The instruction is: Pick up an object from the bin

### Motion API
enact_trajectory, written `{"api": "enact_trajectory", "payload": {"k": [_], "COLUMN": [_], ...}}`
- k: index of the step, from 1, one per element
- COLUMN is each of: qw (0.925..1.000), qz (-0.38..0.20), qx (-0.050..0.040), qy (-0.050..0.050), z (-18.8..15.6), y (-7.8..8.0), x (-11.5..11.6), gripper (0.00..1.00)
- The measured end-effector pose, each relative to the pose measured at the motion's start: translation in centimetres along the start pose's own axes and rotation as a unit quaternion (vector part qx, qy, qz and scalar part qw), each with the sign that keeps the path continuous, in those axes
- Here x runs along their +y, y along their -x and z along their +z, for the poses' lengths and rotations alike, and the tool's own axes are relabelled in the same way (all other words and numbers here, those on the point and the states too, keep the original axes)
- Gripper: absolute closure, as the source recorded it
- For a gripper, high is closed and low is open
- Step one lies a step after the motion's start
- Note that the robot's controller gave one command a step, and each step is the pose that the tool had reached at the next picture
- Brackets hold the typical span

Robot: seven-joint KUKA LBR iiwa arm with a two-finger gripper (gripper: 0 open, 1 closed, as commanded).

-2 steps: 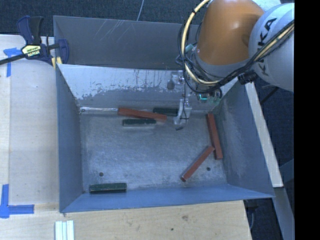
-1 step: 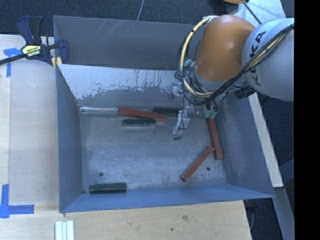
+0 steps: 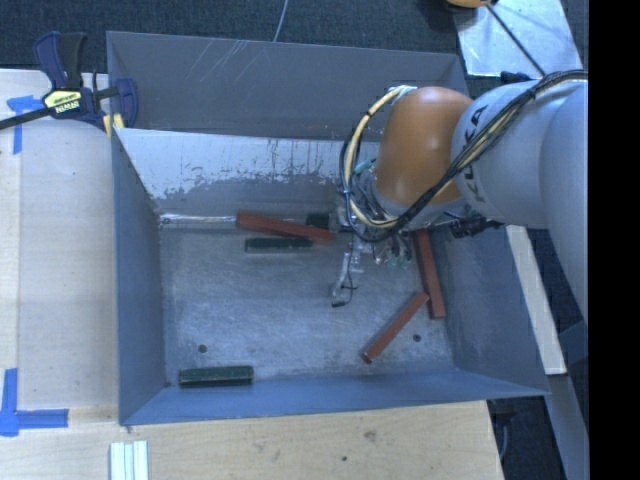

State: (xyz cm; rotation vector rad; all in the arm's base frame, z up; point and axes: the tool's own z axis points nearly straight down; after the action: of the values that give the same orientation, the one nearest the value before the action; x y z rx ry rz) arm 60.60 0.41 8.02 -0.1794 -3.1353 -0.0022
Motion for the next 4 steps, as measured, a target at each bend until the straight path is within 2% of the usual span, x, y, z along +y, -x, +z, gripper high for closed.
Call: {"api": "enact_trajectory", "payload": {"k": [1,2,3,4], "qw": [0.9998,0.9997,0.9997,0.9993], "qz": [0.021,0.023,0.023,0.037], "qx": [-0.0025,-0.0079,-0.0079,-0.0078], "qy": [0.000,0.001,0.001,0.003], "z": [-2.7,0.5,0.5,0.5], "y": [0.6,2.5,2.5,2.2], "x": [-1.3,1.2,1.2,-0.2], "gripper": [0.00,1.00,1.00,1.00]}}
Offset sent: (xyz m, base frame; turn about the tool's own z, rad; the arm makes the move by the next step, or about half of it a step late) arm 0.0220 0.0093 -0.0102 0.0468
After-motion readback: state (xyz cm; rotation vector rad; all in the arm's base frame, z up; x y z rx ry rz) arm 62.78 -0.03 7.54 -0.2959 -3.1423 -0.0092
